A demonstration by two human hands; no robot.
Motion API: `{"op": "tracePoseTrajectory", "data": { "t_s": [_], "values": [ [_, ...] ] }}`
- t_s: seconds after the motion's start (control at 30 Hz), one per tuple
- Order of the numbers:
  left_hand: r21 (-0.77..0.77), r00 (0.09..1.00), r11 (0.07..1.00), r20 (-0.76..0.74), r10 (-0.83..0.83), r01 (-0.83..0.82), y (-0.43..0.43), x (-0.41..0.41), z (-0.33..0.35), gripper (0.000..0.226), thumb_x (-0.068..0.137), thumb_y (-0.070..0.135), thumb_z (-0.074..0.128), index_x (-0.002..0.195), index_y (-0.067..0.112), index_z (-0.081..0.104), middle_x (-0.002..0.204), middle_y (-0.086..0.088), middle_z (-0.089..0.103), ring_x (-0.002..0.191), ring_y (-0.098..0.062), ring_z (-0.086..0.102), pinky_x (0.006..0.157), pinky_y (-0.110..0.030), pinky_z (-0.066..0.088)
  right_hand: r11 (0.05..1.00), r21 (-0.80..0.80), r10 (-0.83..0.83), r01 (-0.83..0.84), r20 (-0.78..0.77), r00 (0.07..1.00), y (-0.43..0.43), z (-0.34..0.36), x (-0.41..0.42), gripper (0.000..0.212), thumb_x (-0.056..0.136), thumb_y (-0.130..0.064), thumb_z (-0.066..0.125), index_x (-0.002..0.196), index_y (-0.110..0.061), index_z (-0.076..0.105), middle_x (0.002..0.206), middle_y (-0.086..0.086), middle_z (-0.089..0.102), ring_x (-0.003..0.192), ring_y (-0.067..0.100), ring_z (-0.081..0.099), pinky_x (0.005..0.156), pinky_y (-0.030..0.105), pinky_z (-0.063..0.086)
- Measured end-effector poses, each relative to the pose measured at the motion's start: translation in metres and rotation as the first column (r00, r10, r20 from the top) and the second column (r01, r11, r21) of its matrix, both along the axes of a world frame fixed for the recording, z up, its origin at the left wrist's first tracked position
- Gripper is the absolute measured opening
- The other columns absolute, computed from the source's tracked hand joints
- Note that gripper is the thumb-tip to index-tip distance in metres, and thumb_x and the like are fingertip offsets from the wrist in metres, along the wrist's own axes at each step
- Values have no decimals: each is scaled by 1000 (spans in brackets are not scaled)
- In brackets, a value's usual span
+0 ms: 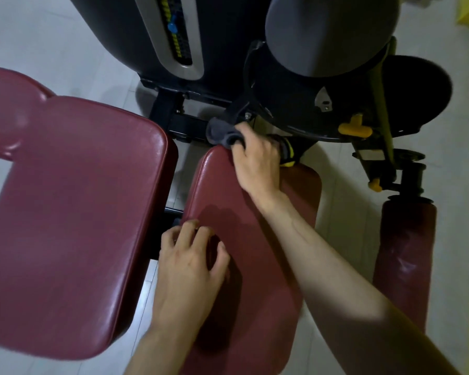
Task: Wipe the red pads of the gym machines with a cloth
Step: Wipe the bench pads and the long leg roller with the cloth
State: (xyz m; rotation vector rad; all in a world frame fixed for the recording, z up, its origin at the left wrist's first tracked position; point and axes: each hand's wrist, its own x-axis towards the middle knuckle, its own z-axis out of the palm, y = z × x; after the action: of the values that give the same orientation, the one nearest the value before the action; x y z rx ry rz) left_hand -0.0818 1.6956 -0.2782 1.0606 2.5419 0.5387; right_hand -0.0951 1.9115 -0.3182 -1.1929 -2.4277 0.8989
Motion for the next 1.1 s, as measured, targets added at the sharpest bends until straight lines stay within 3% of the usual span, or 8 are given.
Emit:
{"op": "tracePoseTrajectory", "data": {
  "t_s": [0.07, 0.17, 0.37, 0.53, 0.77, 0.97, 1.1],
  "values": [
    [32, 996, 999, 90, -24, 21, -10, -9, 6, 23, 96, 29, 60, 111, 14, 69, 130, 1, 60, 114, -25, 54, 99, -33, 44, 997, 66, 37, -33, -58, 998, -17, 7, -3, 35, 87, -26, 45, 114, -20, 66, 107, 0, 72, 107, 26, 64, 97, 48, 44],
    [48, 992, 994, 68, -105, 101, -28, -21, 19, 26, 97, 29, 52, 111, 16, 70, 130, 2, 60, 111, -21, 57, 97, -34, 48, 989, 133, 80, -72, -58, 995, -40, 7, 8, 43, 82, -17, 53, 123, -18, 66, 124, -3, 69, 127, 20, 56, 108, 44, 36],
    [89, 998, 995, 49, -40, 35, -64, -33, 32, 17, 97, 19, 57, 106, 15, 71, 120, 1, 62, 101, -23, 57, 84, -28, 41, 944, 259, 210, -205, 8, 978, -118, -1, 43, 47, 73, -17, 60, 119, -18, 70, 135, -4, 65, 131, 24, 53, 104, 48, 38],
    [115, 998, 993, 68, 5, -13, -98, -25, 37, 22, 93, 23, 55, 108, 17, 70, 113, 5, 62, 100, -21, 56, 79, -31, 44, 958, 232, 183, -169, -38, 982, -200, -8, 82, 44, 73, -13, 64, 117, -16, 72, 137, -1, 64, 129, 28, 53, 100, 50, 39],
    [107, 1000, 994, -20, -2, 4, -169, -3, 48, 15, 95, 14, 59, 106, 17, 68, 107, 5, 59, 94, -17, 51, 68, -32, 40, 946, 252, 207, -206, 23, 978, -311, -3, 134, 32, 86, -19, 51, 110, -20, 73, 132, -3, 67, 125, 25, 57, 101, 47, 40],
    [103, 996, 991, -12, -87, 88, -226, 23, 56, 16, 94, 11, 62, 108, 15, 68, 108, 1, 61, 96, -21, 54, 74, -43, 53, 938, 158, 299, -309, 85, 951, -363, 4, 200, 31, 86, -26, 53, 113, -24, 69, 123, -6, 69, 118, 22, 58, 102, 42, 37],
    [92, 990, 986, -2, -141, 140, -239, 50, 56, 15, 95, 14, 62, 109, 14, 68, 113, 0, 62, 103, -20, 56, 82, -40, 52, 983, 44, 173, -177, 84, 981, -366, 11, 254, 38, 78, -18, 51, 112, -22, 68, 106, -8, 67, 102, 19, 62, 93, 35, 40]
  ]
}}
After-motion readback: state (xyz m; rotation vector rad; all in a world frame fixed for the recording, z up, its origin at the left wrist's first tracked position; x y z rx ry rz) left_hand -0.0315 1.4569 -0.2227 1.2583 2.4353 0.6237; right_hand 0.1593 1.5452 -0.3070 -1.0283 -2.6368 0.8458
